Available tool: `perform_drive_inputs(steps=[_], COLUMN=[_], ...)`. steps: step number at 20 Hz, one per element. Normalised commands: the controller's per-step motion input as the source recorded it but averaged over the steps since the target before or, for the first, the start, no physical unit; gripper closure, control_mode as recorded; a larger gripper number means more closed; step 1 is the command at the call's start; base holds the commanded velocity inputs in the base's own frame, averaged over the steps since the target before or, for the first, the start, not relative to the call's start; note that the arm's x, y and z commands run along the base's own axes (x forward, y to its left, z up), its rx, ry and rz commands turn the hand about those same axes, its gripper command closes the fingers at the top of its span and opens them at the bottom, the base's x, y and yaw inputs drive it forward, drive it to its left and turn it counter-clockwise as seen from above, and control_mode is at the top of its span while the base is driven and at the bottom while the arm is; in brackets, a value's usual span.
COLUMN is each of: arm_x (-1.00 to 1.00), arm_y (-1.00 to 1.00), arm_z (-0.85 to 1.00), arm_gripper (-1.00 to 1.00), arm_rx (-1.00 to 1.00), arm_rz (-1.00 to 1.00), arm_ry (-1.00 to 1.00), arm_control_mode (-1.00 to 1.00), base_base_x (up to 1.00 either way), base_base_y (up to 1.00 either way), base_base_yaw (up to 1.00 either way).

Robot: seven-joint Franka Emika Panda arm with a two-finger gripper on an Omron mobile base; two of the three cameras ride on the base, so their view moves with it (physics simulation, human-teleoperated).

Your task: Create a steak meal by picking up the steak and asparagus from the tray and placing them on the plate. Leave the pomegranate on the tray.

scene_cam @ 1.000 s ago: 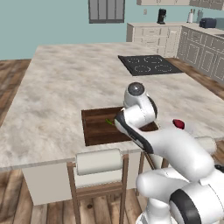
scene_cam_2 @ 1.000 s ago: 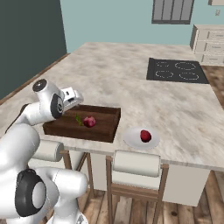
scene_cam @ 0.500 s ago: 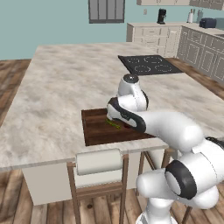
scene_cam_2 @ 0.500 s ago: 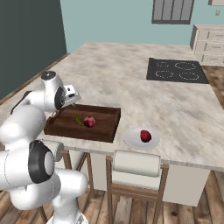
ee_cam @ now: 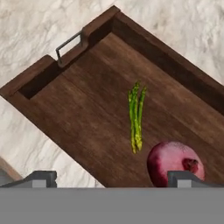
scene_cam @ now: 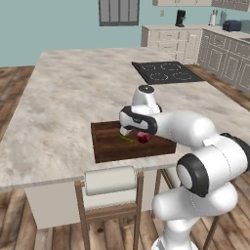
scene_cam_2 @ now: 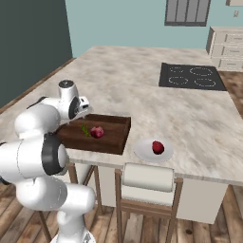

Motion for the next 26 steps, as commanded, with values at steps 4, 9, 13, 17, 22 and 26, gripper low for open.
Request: perform_drive_inputs(steps=[4,9,13,17,22,26], arm_x=[0.18,0.18,0.31,0.38,0.38,0.27], arm_y=[-0.14,-0.04,0.0,0.0,0.0,0.0], arm_z=[-0.26,-0.49,-0.49,-0.21,-0.18,-0.23], arm_gripper=[-1.0,-1.0,-1.0,-1.0,-1.0,-1.0], arm_rx=[-0.03,-0.05,-0.02,0.0,0.0,0.0], arm_rz=[0.0,0.01,0.06,0.06,0.06,0.04], arm_ry=[0.01,0.04,0.1,0.07,0.05,0.01], arm_control_mode=[-1.0,-1.0,-1.0,-1.0,-1.0,-1.0], base_base_x=[0.0,0.0,0.0,0.0,0.0,0.0], base_base_y=[0.0,0.0,0.0,0.0,0.0,0.0], base_base_yaw=[0.0,0.0,0.0,0.0,0.0,0.0])
